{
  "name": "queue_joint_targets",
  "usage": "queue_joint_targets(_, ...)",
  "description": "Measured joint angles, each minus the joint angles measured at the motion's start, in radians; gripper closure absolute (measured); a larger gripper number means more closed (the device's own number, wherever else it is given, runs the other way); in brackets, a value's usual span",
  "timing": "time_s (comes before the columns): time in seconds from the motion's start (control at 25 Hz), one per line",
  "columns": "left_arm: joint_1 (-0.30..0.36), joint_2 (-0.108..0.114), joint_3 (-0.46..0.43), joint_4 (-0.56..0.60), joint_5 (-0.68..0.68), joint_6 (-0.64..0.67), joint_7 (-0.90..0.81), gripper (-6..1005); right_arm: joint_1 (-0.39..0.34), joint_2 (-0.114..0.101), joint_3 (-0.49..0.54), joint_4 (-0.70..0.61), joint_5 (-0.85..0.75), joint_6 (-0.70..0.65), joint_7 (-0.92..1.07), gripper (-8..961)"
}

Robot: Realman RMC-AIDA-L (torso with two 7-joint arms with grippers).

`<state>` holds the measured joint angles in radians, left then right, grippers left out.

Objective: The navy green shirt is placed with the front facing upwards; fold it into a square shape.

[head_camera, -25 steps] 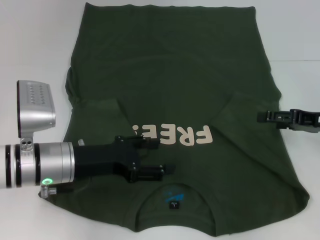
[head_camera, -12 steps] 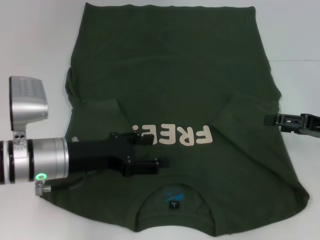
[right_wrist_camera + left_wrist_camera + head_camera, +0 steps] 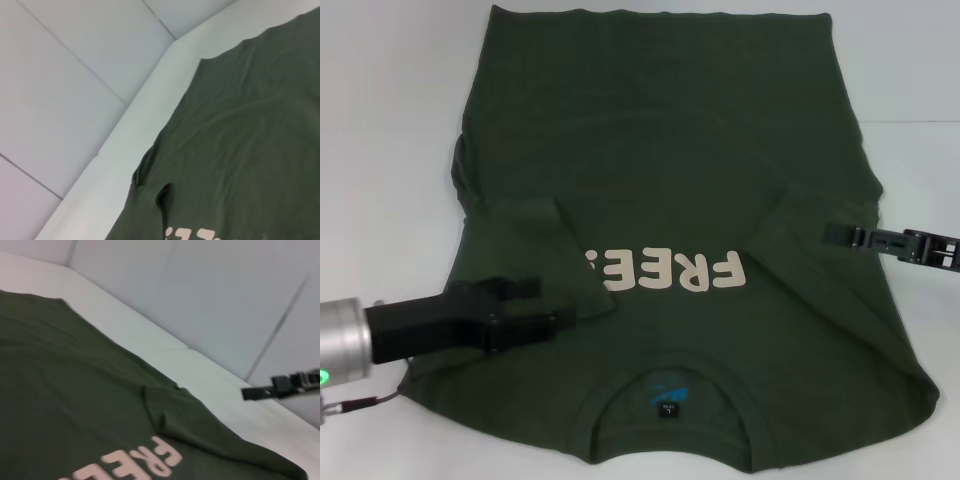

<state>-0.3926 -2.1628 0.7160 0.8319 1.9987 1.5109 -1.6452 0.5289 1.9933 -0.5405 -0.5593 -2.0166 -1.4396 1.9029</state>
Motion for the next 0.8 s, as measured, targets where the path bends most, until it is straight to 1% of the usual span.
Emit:
queue_joint_targets(0.16, 0.017, 0.004, -0.090, 0.004, 0.033, 0.024, -0.008, 153, 0.012, 0.005, 0.000, 0.011, 0.001, -0.003, -0.012, 21)
queue_joint_targets(0.32, 0.034, 0.006, -0.154, 0.025, 0.084, 0.013, -0.038, 148, 0.028, 0.012, -0.004, 0.013, 0.001, 0.001, -0.013, 22)
queue_joint_targets(0.52, 0.048, 0.006, -0.204, 0.045, 0.171, -0.001, -0.069, 145, 0.044, 0.017, -0.041, 0.012, -0.005, 0.014, -0.032, 22)
queue_joint_targets(0.8, 0.083, 0.002, -0.238, 0.077, 0.200, 0.000, -0.078, 146, 0.050, 0.020, -0.043, 0.012, -0.002, 0.029, -0.050, 23)
